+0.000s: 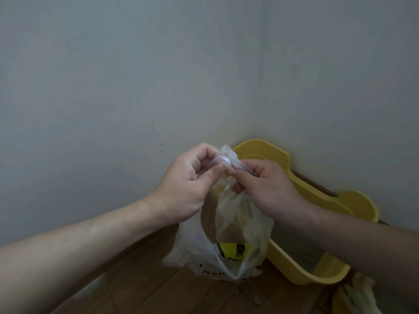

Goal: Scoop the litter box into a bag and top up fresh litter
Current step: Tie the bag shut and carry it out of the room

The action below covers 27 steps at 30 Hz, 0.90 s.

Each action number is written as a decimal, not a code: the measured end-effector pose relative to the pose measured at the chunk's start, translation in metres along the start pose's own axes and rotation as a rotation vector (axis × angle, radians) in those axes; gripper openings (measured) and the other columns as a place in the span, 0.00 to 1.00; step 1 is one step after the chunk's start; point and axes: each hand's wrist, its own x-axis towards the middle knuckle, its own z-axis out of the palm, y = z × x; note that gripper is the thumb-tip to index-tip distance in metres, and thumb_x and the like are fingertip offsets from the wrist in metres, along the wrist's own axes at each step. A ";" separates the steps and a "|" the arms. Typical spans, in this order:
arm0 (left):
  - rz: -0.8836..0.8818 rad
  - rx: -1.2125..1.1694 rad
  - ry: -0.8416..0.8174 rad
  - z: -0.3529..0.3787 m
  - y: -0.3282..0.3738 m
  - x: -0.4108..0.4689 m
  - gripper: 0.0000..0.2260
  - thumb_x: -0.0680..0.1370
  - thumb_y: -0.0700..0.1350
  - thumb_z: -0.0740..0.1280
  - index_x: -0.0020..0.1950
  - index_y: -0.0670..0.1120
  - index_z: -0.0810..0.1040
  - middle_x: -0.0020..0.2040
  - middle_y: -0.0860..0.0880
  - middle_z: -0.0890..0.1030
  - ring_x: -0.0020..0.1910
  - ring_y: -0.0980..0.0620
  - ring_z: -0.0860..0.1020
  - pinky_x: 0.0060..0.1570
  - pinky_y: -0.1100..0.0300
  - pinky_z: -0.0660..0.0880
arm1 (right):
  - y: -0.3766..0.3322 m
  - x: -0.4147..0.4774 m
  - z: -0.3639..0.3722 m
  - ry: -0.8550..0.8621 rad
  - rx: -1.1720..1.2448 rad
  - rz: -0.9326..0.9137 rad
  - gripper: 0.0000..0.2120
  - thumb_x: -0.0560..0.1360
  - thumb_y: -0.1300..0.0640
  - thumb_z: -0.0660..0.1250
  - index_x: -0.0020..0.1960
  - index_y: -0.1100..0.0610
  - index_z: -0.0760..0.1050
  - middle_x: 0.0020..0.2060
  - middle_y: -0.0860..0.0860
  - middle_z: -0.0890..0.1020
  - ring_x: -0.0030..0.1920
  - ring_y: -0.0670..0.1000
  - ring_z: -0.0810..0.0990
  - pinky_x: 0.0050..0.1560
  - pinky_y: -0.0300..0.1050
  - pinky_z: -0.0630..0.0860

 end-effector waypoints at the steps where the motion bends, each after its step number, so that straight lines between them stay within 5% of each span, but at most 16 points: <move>1: 0.003 -0.026 -0.017 0.001 -0.001 0.000 0.03 0.79 0.45 0.64 0.46 0.51 0.75 0.43 0.42 0.84 0.49 0.48 0.83 0.52 0.61 0.76 | 0.001 0.001 0.000 0.004 0.010 0.003 0.16 0.80 0.52 0.65 0.36 0.57 0.79 0.31 0.55 0.79 0.31 0.50 0.75 0.34 0.46 0.71; 4: -0.017 0.000 -0.008 0.001 -0.003 0.001 0.05 0.81 0.46 0.62 0.46 0.48 0.70 0.33 0.48 0.80 0.43 0.41 0.82 0.50 0.51 0.78 | 0.004 0.003 -0.001 0.013 0.032 -0.007 0.15 0.80 0.53 0.65 0.41 0.62 0.79 0.31 0.57 0.76 0.32 0.53 0.72 0.34 0.48 0.68; 7: -0.034 0.107 0.027 -0.002 -0.005 0.002 0.07 0.81 0.50 0.62 0.45 0.50 0.69 0.29 0.48 0.73 0.27 0.43 0.74 0.32 0.40 0.75 | 0.003 0.005 -0.003 0.017 0.021 -0.030 0.16 0.80 0.53 0.64 0.37 0.59 0.80 0.35 0.59 0.82 0.37 0.59 0.79 0.39 0.53 0.75; 10: 0.016 0.286 0.018 -0.005 -0.007 0.002 0.08 0.81 0.52 0.62 0.46 0.49 0.70 0.30 0.45 0.72 0.26 0.43 0.68 0.25 0.48 0.67 | 0.000 0.003 -0.004 -0.045 -0.003 -0.071 0.20 0.81 0.54 0.63 0.30 0.55 0.76 0.29 0.54 0.81 0.31 0.52 0.77 0.36 0.41 0.75; 14: 0.107 0.410 0.043 -0.003 -0.006 0.000 0.06 0.80 0.46 0.66 0.47 0.45 0.77 0.42 0.56 0.76 0.28 0.61 0.71 0.30 0.72 0.64 | 0.005 0.002 -0.001 -0.121 0.011 -0.112 0.18 0.80 0.52 0.63 0.34 0.56 0.73 0.26 0.52 0.73 0.27 0.51 0.71 0.30 0.54 0.72; 18: 0.044 0.395 0.115 0.000 -0.009 0.000 0.07 0.77 0.53 0.68 0.46 0.51 0.79 0.61 0.55 0.73 0.22 0.49 0.73 0.30 0.66 0.70 | 0.005 0.001 0.002 -0.151 0.028 -0.155 0.19 0.77 0.43 0.62 0.36 0.56 0.75 0.27 0.52 0.70 0.28 0.51 0.67 0.29 0.49 0.64; 21: -0.002 0.292 0.091 0.006 -0.009 -0.001 0.06 0.77 0.50 0.70 0.45 0.48 0.79 0.56 0.52 0.77 0.24 0.46 0.77 0.26 0.62 0.72 | 0.002 0.000 0.004 -0.205 0.054 -0.209 0.17 0.80 0.49 0.62 0.42 0.60 0.79 0.27 0.52 0.71 0.28 0.48 0.67 0.30 0.45 0.65; 25: -0.016 0.242 0.165 0.011 -0.011 0.001 0.04 0.76 0.42 0.73 0.42 0.44 0.80 0.44 0.47 0.78 0.25 0.49 0.77 0.26 0.61 0.70 | 0.004 -0.002 0.004 -0.268 0.098 -0.216 0.14 0.81 0.55 0.63 0.38 0.50 0.79 0.27 0.50 0.71 0.30 0.50 0.67 0.32 0.48 0.65; 27: -0.046 0.198 0.213 0.012 -0.013 0.001 0.04 0.73 0.42 0.75 0.41 0.44 0.81 0.38 0.49 0.78 0.25 0.52 0.75 0.26 0.62 0.69 | 0.007 -0.001 0.002 -0.250 0.172 -0.151 0.07 0.79 0.62 0.65 0.45 0.54 0.80 0.29 0.46 0.75 0.30 0.46 0.71 0.32 0.46 0.68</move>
